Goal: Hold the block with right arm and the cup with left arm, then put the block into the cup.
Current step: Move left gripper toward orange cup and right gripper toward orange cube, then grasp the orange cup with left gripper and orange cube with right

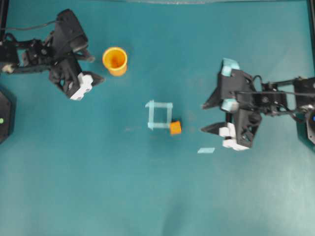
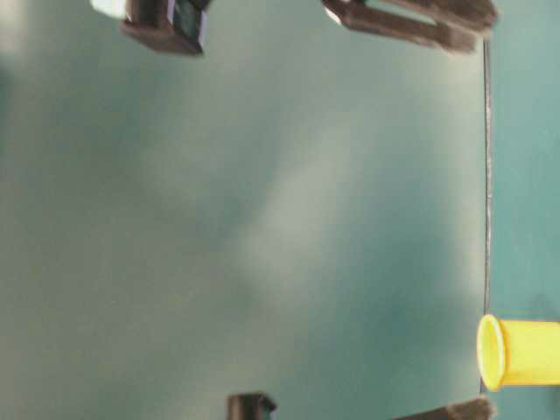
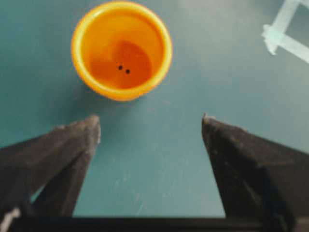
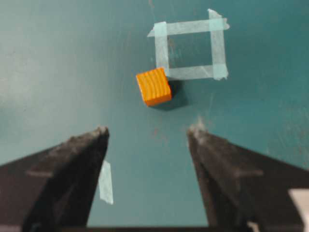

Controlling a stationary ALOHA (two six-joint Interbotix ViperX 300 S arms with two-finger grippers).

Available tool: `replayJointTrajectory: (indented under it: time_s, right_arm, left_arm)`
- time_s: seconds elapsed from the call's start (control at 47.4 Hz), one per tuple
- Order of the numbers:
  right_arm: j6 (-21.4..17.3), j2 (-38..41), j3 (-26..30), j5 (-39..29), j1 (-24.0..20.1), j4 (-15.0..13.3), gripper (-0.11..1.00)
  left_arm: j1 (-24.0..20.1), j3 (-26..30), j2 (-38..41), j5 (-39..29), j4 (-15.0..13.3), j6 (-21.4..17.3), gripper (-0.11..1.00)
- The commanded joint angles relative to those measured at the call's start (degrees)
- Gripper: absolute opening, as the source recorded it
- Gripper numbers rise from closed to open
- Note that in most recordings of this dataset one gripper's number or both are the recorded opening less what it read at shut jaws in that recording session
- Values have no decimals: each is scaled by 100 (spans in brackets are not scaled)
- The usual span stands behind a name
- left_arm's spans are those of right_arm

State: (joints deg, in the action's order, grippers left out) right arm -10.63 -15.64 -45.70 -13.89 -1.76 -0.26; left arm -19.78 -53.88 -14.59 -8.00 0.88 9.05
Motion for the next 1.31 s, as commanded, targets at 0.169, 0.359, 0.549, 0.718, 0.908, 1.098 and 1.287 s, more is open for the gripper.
replayJointTrajectory:
  time_s: [0.169,0.359,0.549,0.718,0.908,1.098,1.287]
  right_arm:
    - [18,281,360,149,-53,-44,66]
    - [18,308,378,325,-53,-53,66]
    - [18,316,396,343,-53,-53,66]
    - [18,334,413,396,-44,-53,66]
    - [18,422,466,510,-53,-70,66]
    - [18,554,554,527,-53,-105,66]
    - [18,633,606,527,-53,-105,66]
  left_arm:
    - [-167,149,448,237,18,9,83]
    - [-220,149,800,729,18,26,83]
    - [-220,211,1134,1134,18,53,83]
    - [-220,272,1433,1433,18,53,83]
    - [-220,413,1723,1837,18,53,83]
    - [-220,642,2004,1898,18,53,83]
    - [-220,791,2092,1872,18,53,76]
